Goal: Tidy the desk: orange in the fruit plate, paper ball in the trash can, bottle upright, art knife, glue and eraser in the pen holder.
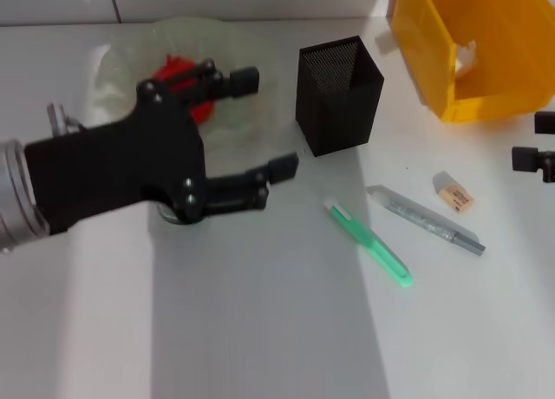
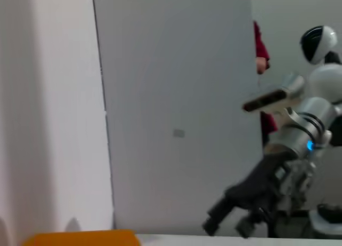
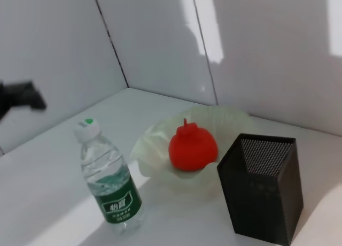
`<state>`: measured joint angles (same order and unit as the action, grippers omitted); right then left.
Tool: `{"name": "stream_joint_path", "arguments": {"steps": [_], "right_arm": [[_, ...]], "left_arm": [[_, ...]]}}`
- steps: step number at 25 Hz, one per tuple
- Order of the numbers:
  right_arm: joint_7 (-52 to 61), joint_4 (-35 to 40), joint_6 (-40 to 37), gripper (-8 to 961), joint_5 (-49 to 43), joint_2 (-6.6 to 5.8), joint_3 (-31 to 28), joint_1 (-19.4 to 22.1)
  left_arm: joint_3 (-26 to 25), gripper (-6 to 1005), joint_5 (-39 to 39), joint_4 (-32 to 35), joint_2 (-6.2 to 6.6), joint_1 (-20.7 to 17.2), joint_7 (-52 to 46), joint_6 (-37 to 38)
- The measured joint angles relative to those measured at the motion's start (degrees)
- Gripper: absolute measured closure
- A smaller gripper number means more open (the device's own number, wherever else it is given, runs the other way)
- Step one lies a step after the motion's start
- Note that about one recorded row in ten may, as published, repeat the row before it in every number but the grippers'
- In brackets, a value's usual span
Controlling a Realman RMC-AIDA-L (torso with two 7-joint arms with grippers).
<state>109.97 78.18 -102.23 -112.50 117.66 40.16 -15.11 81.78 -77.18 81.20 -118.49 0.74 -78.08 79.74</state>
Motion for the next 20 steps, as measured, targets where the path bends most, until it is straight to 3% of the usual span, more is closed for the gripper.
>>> {"name": "stream_joint_path", "arguments": {"steps": [4, 6, 9, 12, 14, 16, 20], "right_arm": [[13.14, 6.54, -3.77, 136, -3.11, -1.33, 0.75, -3.91], [15.42, 7.31, -5.1, 136, -4.12, -1.65, 1.06, -5.19], [24.04, 8.28, -8.2, 136, -10.36, -1.69, 3.2, -11.89], [28.11, 8.26, -8.07, 136, -14.89, -1.08, 5.78, -14.78], [33.26, 7.81, -6.31, 137, -23.05, 0.5, 11.39, -19.01], [34.62, 7.54, -5.51, 137, -25.41, 0.98, 13.09, -20.11], [41.71, 3.58, -0.25, 139, -30.56, 1.55, 23.6, -24.16]], "left_arm": [[-1.36, 153, -0.22, -18.35, 0.05, 5.42, 8.8, 6.45], [-2.29, 153, -0.3, -31.13, 0.1, 9.09, 15.23, 7.83], [-2.95, 153, -0.24, -42.67, 0.19, 12.25, 22.31, 8.67], [-2.97, 153, -0.23, -44.72, 0.21, 12.72, 23.53, 8.34], [-2.99, 153, -0.22, -45.32, 0.21, 12.62, 23.7, 8.15], [-3.21, 153, -0.2, -45.61, 0.21, 12.26, 23.73, 8.15], [-3.47, 153, -0.15, -45.97, 0.33, 11.95, 23.76, 8.23]]}}
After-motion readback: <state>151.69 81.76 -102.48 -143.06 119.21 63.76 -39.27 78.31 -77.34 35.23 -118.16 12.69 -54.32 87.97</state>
